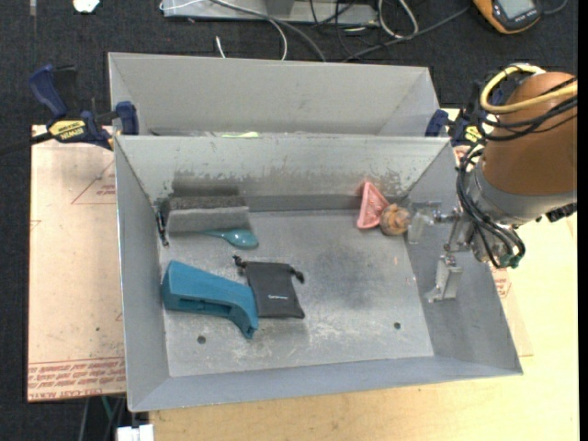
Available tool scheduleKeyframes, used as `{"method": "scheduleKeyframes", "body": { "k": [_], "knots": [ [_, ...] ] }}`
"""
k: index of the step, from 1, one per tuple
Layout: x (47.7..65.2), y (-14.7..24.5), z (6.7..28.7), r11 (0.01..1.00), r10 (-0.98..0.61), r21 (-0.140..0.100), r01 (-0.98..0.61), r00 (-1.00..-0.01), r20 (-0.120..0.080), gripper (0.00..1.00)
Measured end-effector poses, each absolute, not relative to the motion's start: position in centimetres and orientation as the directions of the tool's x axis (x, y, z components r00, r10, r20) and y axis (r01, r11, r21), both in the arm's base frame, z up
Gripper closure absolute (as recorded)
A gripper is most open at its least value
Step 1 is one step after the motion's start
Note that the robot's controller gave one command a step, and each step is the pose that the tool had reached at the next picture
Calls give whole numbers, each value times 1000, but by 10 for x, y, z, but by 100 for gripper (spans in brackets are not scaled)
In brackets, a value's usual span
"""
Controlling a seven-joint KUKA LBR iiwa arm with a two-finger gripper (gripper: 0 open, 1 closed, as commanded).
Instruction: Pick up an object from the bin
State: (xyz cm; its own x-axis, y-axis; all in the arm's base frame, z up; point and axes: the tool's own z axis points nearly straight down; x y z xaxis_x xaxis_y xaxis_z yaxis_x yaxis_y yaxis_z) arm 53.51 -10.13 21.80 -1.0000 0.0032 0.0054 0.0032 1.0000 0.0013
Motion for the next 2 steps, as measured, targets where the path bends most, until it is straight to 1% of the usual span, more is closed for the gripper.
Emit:
{"method": "scheduleKeyframes", "body": {
  "k": [1,2],
  "knots": [
    [537,-101,221,1000,1,0,1,-1000,-1,0],
    [594,-72,197,998,67,0,67,-998,-8,0]
  ]
}}
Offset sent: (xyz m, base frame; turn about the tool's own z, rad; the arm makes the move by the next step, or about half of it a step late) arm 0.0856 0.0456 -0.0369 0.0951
